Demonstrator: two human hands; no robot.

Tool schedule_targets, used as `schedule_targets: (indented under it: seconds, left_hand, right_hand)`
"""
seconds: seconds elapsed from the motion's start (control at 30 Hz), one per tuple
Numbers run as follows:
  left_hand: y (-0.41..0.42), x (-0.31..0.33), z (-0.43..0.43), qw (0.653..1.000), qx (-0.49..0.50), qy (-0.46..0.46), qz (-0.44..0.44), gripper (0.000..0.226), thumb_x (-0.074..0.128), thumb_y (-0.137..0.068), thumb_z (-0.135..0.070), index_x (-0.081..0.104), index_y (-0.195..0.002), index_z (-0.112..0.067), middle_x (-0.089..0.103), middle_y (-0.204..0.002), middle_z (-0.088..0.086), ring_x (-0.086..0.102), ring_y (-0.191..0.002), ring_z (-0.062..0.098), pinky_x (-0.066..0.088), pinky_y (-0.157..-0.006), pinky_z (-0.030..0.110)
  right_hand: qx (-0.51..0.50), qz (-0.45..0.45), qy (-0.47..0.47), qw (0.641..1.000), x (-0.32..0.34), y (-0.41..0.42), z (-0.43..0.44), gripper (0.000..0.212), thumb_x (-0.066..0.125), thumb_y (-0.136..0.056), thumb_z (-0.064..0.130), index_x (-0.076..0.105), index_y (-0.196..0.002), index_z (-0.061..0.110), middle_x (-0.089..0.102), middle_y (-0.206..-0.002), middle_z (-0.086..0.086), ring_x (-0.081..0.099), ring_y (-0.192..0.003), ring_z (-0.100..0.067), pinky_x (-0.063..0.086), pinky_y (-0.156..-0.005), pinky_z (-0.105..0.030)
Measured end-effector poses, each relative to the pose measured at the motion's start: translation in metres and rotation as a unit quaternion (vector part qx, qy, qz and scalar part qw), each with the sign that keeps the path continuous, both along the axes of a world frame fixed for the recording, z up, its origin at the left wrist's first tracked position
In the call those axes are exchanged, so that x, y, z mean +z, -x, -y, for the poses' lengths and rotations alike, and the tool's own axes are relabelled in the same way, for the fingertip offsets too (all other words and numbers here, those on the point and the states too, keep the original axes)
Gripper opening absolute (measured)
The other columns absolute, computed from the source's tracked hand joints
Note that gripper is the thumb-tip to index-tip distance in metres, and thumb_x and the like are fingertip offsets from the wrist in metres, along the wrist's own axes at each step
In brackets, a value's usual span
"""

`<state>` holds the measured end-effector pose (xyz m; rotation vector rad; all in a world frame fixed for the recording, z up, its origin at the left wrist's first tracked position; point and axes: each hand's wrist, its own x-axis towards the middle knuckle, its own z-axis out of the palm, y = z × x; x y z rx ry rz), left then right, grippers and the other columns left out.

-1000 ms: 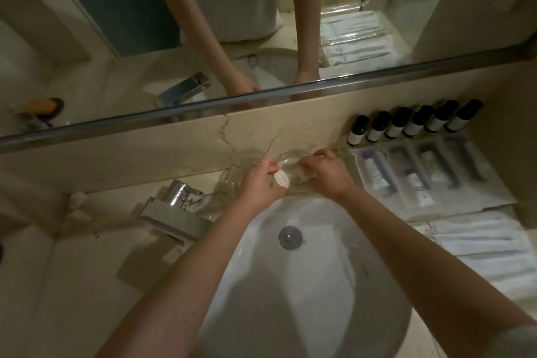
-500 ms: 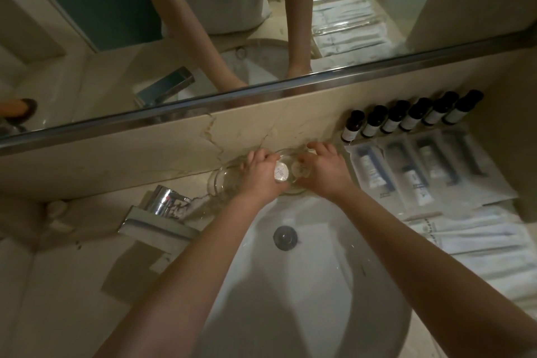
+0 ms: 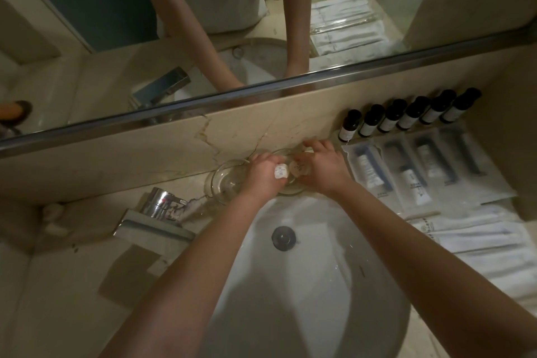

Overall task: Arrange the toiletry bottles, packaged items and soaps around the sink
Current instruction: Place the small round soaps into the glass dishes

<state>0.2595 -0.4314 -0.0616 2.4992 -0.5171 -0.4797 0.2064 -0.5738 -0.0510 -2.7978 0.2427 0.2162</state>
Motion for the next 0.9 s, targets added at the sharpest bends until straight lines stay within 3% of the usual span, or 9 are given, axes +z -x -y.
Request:
schedule_targets:
  seconds: [0.27,0.53,0.9]
  left_hand:
    - [0.002,0.009,-0.007,0.999,0.011,-0.017,0.026,0.051,0.073,-0.073,-0.018,0.059,-0.122,-0.013,0.053,-0.127,0.009,0.044,-0.122,0.026,0.034,-0.1,0.03]
    - [0.027,0.049,-0.049,0.993,0.004,-0.007,0.116,0.041,0.061,-0.084,-0.025,0.058,-0.122,-0.01,0.057,-0.124,0.01,0.046,-0.119,0.031,0.035,-0.1,0.034]
    - [0.095,0.105,-0.159,0.972,0.123,0.083,0.181,0.034,0.061,-0.077,-0.029,0.068,-0.104,-0.009,0.065,-0.108,0.011,0.054,-0.107,0.03,0.034,-0.091,0.028]
  right_hand:
    - [-0.027,0.002,-0.032,0.999,0.007,0.007,-0.004,0.065,0.07,-0.076,0.04,0.046,-0.135,0.03,0.041,-0.142,-0.001,0.032,-0.132,-0.026,0.031,-0.104,-0.043]
    - [-0.047,0.101,-0.07,0.991,0.044,0.034,-0.024,0.051,0.068,-0.079,0.029,0.055,-0.128,0.02,0.051,-0.135,-0.005,0.042,-0.122,-0.03,0.037,-0.1,-0.04]
    - [0.035,0.205,-0.139,0.968,0.112,0.087,-0.108,0.029,0.068,-0.08,0.017,0.066,-0.109,0.012,0.063,-0.112,-0.006,0.057,-0.105,-0.028,0.046,-0.088,-0.035]
